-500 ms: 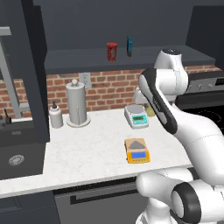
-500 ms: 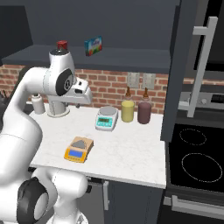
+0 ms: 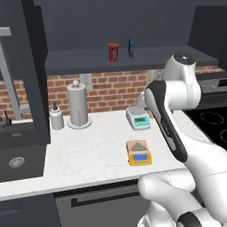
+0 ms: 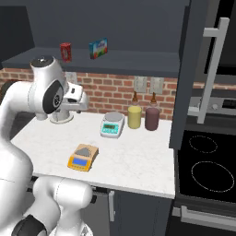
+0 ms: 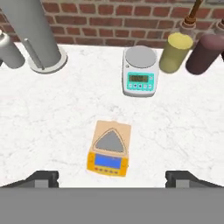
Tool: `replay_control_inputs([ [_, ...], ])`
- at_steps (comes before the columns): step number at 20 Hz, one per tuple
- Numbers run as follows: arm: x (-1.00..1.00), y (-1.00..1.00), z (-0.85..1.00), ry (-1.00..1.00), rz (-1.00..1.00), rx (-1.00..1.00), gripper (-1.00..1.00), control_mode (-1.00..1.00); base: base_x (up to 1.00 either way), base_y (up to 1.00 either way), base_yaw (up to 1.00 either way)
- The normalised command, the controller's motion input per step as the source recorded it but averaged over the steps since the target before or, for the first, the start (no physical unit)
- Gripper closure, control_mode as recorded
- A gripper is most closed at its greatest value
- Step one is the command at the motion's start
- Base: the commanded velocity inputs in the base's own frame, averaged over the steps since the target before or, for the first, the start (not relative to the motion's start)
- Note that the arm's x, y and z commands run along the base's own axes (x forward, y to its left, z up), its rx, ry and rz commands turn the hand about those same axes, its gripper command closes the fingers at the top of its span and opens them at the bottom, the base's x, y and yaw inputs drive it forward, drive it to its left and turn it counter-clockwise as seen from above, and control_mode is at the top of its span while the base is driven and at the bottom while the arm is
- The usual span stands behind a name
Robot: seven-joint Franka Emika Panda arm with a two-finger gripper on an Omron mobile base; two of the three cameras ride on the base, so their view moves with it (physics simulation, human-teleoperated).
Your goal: Pick the yogurt and place it on the digital scale for weighing, and close the cabinet.
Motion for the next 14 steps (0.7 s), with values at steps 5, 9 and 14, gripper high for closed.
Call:
replay_control_inputs([
  [5,-0.52,0.30,0.44,-0.61,0.00,0.00,-1.00,-1.00,0.00,0.00,0.00],
  [9,0.01,0.23,0.60,-0.46,0.03,0.02,-1.00,-1.00,0.00,0.00,0.00],
  [14,0.38,0.16,0.55,-0.20,0.10,0.11,-1.00,-1.00,0.00,0.00,0.00],
])
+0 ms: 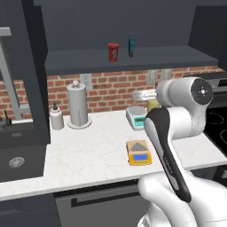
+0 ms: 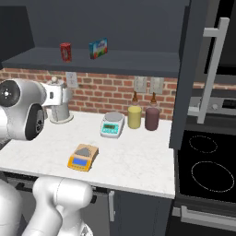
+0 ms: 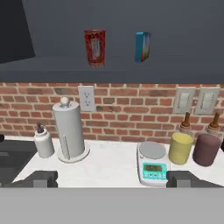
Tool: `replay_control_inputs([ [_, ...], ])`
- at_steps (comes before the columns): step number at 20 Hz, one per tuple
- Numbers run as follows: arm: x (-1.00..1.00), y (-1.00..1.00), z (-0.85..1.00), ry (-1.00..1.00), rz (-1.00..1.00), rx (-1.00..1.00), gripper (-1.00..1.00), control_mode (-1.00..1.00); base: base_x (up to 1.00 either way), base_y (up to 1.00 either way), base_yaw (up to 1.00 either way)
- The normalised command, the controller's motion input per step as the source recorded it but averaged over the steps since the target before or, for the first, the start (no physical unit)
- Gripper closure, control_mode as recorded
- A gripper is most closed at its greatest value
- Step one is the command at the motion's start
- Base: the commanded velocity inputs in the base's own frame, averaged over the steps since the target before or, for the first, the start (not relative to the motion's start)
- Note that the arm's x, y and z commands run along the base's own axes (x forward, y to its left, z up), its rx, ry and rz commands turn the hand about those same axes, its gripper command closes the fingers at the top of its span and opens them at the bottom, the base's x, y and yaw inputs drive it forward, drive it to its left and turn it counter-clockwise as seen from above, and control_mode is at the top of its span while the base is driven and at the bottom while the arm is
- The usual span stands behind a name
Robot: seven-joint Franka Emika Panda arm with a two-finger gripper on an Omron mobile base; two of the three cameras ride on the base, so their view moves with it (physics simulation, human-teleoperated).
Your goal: Pick the yogurt and place it on the digital scale for weighing, and close the cabinet.
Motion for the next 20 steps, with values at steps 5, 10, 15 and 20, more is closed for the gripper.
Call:
replay_control_inputs([
  [5,0.46,0.18,0.66,-0.05,0.14,0.12,-1.00,-1.00,0.00,0.00,0.00],
  [10,0.23,0.14,0.21,0.00,0.02,0.05,-1.00,-1.00,0.00,0.00,0.00],
  [15,0.00,0.02,0.02,-0.02,0.00,0.00,-1.00,-1.00,0.00,0.00,0.00],
  [20,0.00,0.00,0.28,-0.18,0.00,0.00,-1.00,-1.00,0.00,0.00,0.00],
])
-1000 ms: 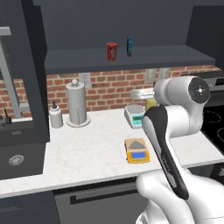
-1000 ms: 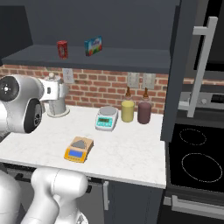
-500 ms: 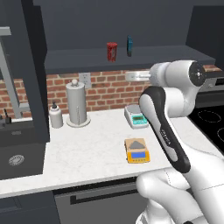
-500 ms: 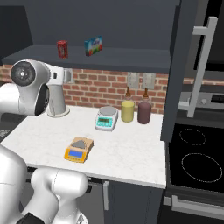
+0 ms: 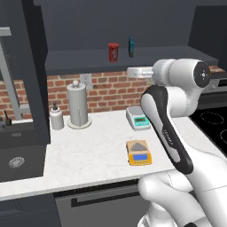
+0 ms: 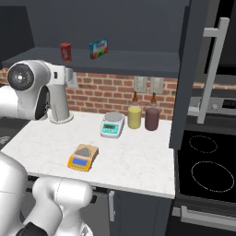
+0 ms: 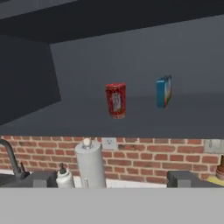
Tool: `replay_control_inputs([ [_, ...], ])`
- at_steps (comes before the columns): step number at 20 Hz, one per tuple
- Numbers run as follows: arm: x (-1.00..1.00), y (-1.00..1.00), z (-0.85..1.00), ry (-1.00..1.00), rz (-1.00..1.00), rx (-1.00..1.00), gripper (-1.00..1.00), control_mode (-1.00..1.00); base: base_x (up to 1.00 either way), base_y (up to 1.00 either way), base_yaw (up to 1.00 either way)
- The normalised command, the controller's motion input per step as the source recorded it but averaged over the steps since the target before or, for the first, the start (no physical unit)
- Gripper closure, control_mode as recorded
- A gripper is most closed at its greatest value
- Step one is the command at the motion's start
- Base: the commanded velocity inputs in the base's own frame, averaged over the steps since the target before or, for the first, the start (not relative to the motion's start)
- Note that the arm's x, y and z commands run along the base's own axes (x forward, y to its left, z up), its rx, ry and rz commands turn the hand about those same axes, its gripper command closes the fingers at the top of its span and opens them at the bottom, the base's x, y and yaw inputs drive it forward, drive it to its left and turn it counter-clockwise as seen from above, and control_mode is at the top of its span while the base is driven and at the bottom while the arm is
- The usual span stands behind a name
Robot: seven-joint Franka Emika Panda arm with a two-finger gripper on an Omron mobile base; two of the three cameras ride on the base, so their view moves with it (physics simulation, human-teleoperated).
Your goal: Pick the yogurt and place it on the digital scale for weighing, and close the cabinet.
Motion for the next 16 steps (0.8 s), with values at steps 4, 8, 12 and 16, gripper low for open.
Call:
replay_control_inputs([
  [4,0.03,0.00,0.23,-0.11,0.00,0.00,-1.00,-1.00,0.00,0.00,0.00],
  [8,0.06,0.00,0.03,0.00,0.00,0.00,-1.00,-1.00,0.00,0.00,0.00],
  [12,0.05,0.00,0.00,0.02,0.00,0.00,-1.00,-1.00,0.00,0.00,0.00],
  [16,0.17,0.02,0.05,0.03,0.01,0.00,-1.00,-1.00,0.00,0.00,0.00],
])
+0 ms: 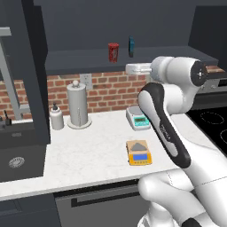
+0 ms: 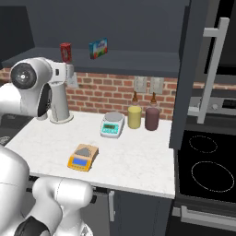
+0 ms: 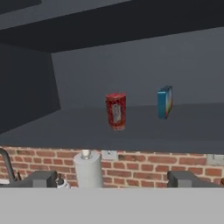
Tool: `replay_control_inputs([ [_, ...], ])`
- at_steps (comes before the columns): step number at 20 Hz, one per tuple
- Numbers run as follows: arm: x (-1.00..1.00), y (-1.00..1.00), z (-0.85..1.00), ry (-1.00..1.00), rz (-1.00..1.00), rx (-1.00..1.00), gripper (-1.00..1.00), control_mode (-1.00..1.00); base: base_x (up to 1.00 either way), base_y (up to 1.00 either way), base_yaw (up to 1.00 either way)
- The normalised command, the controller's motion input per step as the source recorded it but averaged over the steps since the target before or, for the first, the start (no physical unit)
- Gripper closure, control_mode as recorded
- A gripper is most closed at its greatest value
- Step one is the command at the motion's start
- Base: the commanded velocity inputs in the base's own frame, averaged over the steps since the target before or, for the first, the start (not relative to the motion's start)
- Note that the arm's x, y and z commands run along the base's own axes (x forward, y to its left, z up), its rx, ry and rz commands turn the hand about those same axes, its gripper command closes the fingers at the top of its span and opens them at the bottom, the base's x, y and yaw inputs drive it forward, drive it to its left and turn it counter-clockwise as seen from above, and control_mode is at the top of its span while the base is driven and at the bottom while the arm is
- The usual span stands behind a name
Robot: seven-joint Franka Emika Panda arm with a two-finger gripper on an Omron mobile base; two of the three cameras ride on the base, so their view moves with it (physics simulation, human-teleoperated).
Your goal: Pick the yogurt and place it on the digital scale for weighing, and close the cabinet.
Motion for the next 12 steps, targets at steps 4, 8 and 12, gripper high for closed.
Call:
replay_control_inputs([
  [4,0.18,0.11,0.18,-0.08,0.13,-0.06,-1.00,-1.00,0.00,0.00,0.00],
  [8,0.15,0.10,0.19,-0.13,0.20,-0.09,-1.00,-1.00,0.00,0.00,0.00],
  [12,0.26,0.20,0.23,-0.05,0.16,-0.11,-1.00,-1.00,0.00,0.00,0.00],
])
